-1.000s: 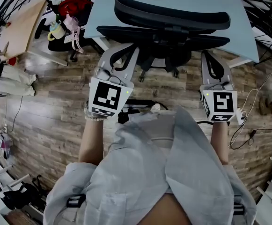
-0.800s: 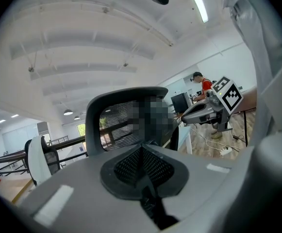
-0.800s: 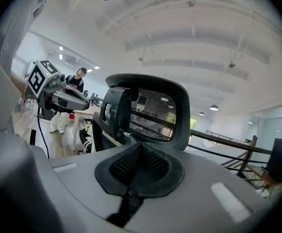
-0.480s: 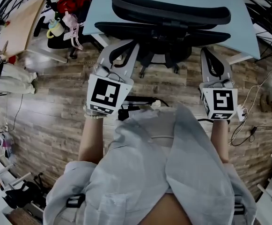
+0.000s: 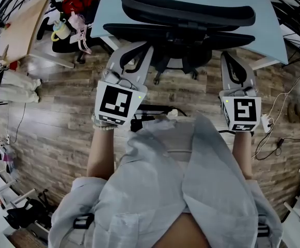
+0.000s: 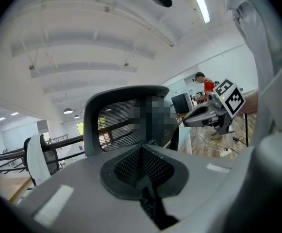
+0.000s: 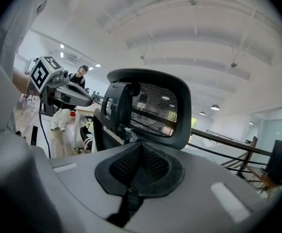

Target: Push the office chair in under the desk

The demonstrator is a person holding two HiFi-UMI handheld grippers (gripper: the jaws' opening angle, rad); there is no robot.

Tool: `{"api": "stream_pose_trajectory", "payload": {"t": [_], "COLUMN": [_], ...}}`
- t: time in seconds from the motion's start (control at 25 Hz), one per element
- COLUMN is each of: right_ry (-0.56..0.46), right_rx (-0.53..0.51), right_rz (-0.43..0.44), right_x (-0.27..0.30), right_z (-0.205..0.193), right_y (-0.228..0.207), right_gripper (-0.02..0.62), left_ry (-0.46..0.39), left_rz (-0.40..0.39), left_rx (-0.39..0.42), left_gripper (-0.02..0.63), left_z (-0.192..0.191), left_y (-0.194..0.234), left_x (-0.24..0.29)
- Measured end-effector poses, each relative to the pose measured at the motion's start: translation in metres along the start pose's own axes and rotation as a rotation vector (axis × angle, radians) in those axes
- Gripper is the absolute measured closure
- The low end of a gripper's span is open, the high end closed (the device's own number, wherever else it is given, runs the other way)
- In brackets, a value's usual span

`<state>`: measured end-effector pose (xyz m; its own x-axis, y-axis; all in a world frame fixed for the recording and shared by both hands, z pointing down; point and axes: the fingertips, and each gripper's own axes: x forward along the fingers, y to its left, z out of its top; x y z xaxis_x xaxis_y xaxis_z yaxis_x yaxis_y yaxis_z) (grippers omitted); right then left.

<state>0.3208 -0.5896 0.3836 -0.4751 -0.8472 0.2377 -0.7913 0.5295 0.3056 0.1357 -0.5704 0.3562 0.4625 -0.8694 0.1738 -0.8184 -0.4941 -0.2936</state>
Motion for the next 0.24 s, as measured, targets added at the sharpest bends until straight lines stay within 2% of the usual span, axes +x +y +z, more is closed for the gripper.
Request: {"api": "stream_pose_trajectory", "payload": {"t": [0.24], "right_ry": [0.012], "right_rx": [-0.011], "right_rz": [0.008], "right_x": [0.0026], "right_z": [-0.0039], "right_y": [0.0032], "right_gripper": [0.588], "left_ry": [0.009], "left_rz": [-0.007], "left_rx": [0.005], "left_gripper": [0.603], "left_z": [-0.0035], "left_y": [-0.0018], "left_x": [0.0022]}}
